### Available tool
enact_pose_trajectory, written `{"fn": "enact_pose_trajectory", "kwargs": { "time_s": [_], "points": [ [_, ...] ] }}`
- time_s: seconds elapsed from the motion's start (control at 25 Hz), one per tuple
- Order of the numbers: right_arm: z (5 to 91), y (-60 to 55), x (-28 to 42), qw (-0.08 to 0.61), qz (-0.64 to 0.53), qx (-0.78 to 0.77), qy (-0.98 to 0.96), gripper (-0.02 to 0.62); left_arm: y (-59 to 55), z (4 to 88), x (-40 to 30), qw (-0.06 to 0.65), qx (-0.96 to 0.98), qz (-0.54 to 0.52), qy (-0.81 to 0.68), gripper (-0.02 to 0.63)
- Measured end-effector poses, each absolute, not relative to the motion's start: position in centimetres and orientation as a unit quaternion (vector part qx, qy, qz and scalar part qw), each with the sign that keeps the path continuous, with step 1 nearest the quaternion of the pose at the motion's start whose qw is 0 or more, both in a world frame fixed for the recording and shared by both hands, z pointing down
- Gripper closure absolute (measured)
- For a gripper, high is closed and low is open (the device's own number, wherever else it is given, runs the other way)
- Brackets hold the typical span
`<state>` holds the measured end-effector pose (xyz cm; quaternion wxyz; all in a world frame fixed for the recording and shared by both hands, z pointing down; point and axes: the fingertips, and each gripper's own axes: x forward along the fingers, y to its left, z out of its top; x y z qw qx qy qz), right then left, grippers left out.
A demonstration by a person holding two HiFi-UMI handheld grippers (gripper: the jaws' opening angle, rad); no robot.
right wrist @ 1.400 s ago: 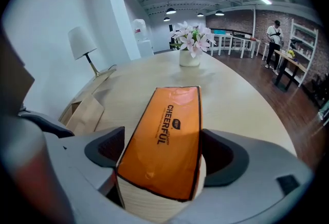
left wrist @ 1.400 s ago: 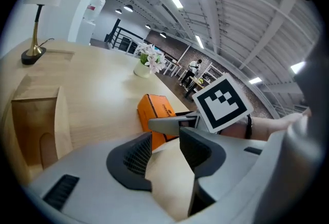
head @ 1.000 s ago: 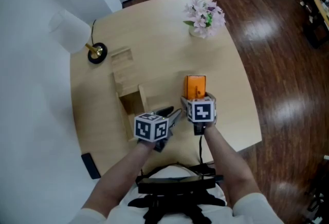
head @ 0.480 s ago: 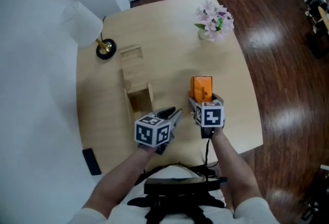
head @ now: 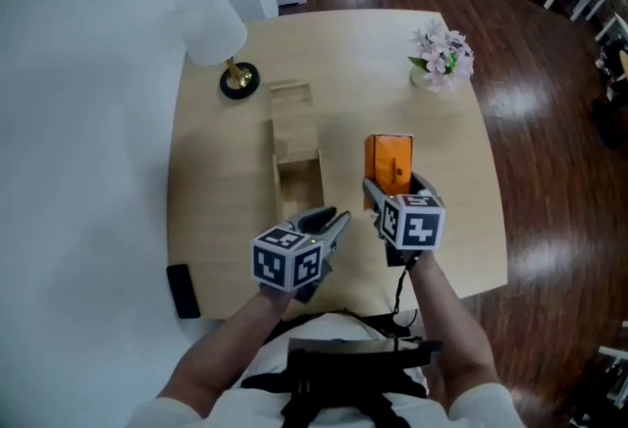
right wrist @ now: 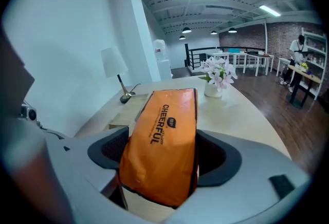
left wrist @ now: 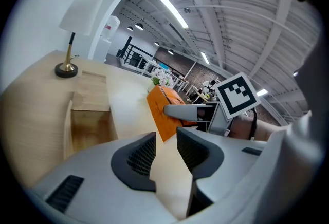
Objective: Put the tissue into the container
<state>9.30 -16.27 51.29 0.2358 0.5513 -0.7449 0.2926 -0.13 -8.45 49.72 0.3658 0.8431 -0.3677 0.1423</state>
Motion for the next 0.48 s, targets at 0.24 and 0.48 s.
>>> {"fn": "enact_pose_trajectory", "kwargs": {
  "time_s": [0.24, 0.48],
  "points": [
    [49.9, -15.0, 4.2, 0.237, 0.278, 0.529, -0.766, 0.181, -7.1, 49.1, -5.3, 0.363, 0.83, 0.124, -0.404, 0.474],
    [50.3, -14.1, -1.3, 0.243, 0.275, 0.505, -0.781, 0.183, -6.8, 49.0, -10.8, 0.358, 0.816, 0.11, -0.439, 0.474]
  ]
}}
